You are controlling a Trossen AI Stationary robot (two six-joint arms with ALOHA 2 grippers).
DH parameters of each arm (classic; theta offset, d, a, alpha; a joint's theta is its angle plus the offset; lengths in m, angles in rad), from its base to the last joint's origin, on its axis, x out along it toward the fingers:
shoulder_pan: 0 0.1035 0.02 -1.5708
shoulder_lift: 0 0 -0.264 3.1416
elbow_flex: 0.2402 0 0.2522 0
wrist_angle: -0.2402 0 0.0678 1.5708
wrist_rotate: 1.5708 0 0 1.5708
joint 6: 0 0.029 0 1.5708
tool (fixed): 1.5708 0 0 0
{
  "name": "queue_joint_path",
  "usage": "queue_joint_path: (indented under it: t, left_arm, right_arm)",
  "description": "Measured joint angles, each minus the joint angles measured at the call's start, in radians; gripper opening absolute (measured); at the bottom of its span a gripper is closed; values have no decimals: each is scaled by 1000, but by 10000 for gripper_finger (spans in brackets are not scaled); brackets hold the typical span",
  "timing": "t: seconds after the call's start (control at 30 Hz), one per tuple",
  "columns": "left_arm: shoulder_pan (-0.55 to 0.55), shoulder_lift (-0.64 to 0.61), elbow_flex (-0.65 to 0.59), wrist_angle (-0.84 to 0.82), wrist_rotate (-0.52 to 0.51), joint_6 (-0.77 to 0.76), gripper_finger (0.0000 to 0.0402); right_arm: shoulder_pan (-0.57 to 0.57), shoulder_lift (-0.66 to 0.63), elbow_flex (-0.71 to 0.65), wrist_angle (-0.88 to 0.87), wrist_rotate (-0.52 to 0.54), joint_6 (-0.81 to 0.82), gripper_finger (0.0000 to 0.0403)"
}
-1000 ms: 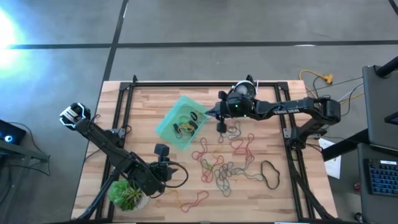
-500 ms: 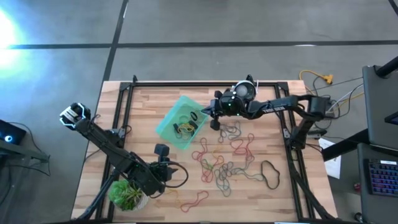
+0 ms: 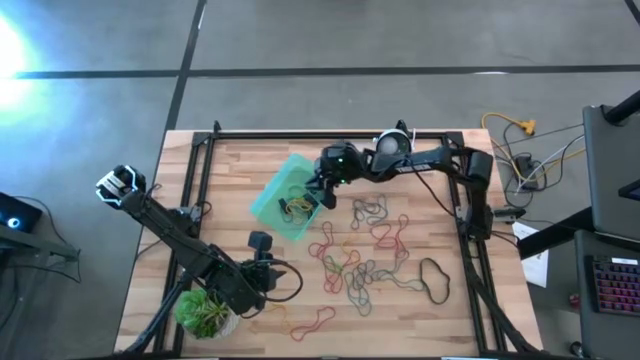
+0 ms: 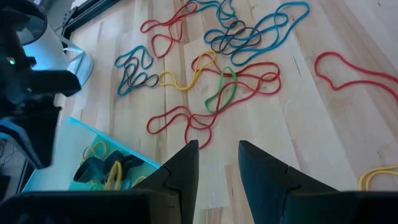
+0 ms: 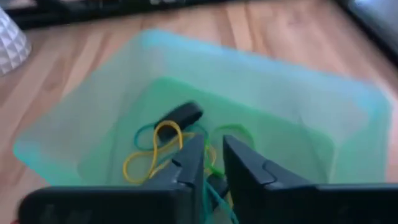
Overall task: Pick and place rubber bands into bin
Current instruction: Put the blue rubber band into the green bin, then put the purple rubber band into the green bin
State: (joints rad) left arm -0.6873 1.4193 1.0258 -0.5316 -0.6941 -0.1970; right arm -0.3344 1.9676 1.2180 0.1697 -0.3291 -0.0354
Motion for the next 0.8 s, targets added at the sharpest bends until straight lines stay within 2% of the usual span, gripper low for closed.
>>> queue_joint_path:
  t: [0.17,0.33,0.5,0.8]
  left_arm:
    - [0,0,-2,0,0,1,98]
    - [0,0,-2,-1,0,1,98]
    - [0,0,-2,-1,0,1,98]
    - [0,0,-1,0,0,0,98]
  right_arm:
    - [0,30,89,-152,-9,-46,121]
    - [13,-43,99,-372,-14,-134,149]
    - [64,-161,54,-545,-21,-177,151]
    - [179,-357,-162,-645,-3,-156,133]
